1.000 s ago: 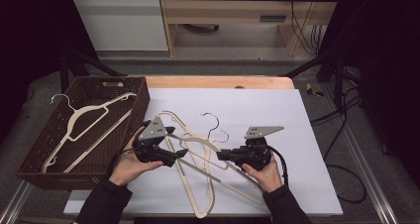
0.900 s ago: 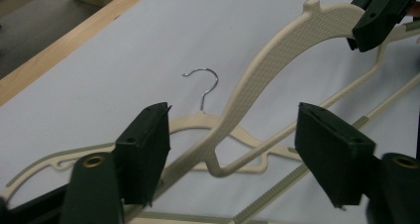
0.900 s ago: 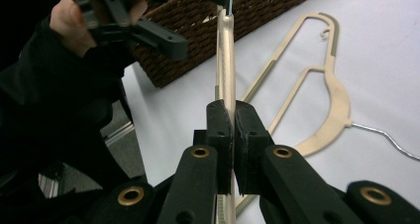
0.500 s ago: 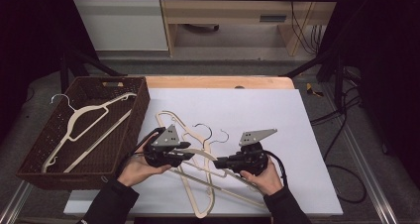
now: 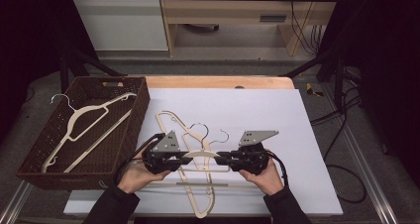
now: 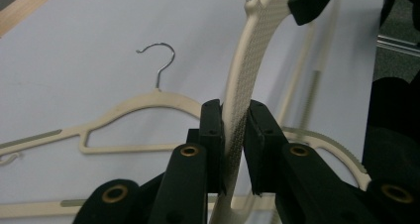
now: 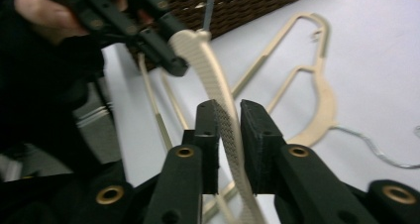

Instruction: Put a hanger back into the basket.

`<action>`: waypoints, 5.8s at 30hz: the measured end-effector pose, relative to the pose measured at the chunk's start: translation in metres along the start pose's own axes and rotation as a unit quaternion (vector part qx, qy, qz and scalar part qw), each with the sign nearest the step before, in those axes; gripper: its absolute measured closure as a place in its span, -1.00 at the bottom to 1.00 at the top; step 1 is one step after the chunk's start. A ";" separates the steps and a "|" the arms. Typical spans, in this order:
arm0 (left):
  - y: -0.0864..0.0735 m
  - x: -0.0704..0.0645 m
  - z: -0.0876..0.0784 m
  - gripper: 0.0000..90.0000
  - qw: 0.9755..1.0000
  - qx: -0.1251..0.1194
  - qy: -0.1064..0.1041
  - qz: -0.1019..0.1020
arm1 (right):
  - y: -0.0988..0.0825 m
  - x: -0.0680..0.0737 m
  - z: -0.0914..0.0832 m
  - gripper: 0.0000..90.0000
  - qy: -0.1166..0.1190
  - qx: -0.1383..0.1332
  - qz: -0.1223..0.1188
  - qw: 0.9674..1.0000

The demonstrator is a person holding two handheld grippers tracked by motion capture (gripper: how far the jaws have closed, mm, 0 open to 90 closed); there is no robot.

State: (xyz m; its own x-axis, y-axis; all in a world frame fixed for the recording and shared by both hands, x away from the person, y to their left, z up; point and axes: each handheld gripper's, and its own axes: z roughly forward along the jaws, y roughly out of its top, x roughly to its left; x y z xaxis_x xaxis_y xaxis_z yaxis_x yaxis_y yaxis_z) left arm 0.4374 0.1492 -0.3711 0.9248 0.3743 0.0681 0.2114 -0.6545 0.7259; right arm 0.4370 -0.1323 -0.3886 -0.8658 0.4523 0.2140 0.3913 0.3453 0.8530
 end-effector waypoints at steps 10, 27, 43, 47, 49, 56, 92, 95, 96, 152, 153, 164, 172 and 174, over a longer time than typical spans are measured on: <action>-0.006 -0.011 0.003 0.93 0.998 -0.026 -0.048 -0.031 | -0.001 0.001 0.000 0.35 -0.040 -0.014 -0.017 0.999; -0.004 -0.010 -0.030 0.93 0.991 -0.089 0.034 -0.090 | -0.020 -0.029 -0.069 -0.76 -0.196 -0.121 0.054 0.972; 0.007 0.006 -0.094 0.93 0.983 -0.131 0.083 -0.102 | -0.030 -0.040 -0.088 -0.90 -0.226 -0.136 0.073 0.962; 0.015 0.012 -0.116 0.93 0.982 -0.135 0.091 -0.098 | -0.031 -0.040 -0.090 -0.92 -0.225 -0.141 0.073 0.961; 0.019 0.016 -0.126 0.93 0.981 -0.138 0.096 -0.097 | -0.031 -0.040 -0.091 -0.93 -0.224 -0.139 0.071 0.962; 0.021 0.045 -0.162 0.93 0.979 -0.144 0.116 -0.086 | -0.032 -0.041 -0.093 -0.92 -0.230 -0.143 0.073 0.960; -0.095 0.158 -0.210 0.93 0.960 -0.097 0.196 -0.175 | -0.033 -0.043 -0.093 -0.93 -0.245 -0.132 0.069 0.958; -0.104 0.161 -0.211 0.93 0.959 -0.087 0.202 -0.182 | -0.033 -0.043 -0.093 -0.93 -0.246 -0.133 0.070 0.958; -0.108 0.162 -0.211 0.93 0.958 -0.085 0.203 -0.185 | -0.033 -0.043 -0.093 -0.93 -0.246 -0.134 0.070 0.957; -0.191 0.183 -0.160 0.37 0.898 0.060 0.284 -0.329 | -0.035 -0.044 -0.085 -0.93 -0.245 -0.122 0.074 0.959; -0.192 0.184 -0.160 0.34 0.896 0.064 0.284 -0.334 | -0.035 -0.044 -0.085 -0.93 -0.244 -0.121 0.073 0.959; -0.196 0.187 -0.159 -0.01 0.887 0.070 0.287 -0.355 | -0.035 -0.043 -0.084 -0.93 -0.243 -0.122 0.075 0.959; -0.185 0.179 -0.168 -0.20 0.892 0.013 0.297 -0.341 | -0.034 -0.041 -0.088 -0.93 -0.246 -0.128 0.071 0.958; -0.176 0.174 -0.172 -0.25 0.895 -0.012 0.296 -0.334 | -0.033 -0.041 -0.091 -0.93 -0.244 -0.132 0.069 0.958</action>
State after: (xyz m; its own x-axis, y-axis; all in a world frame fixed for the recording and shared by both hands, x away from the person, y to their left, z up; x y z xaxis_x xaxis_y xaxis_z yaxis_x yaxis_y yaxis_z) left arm 0.5067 0.4425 -0.3699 0.2633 0.9638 -0.0419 0.6412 -0.1424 0.7540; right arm 0.4311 -0.2369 -0.3825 -0.5367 0.8320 0.1400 0.3427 0.0633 0.9373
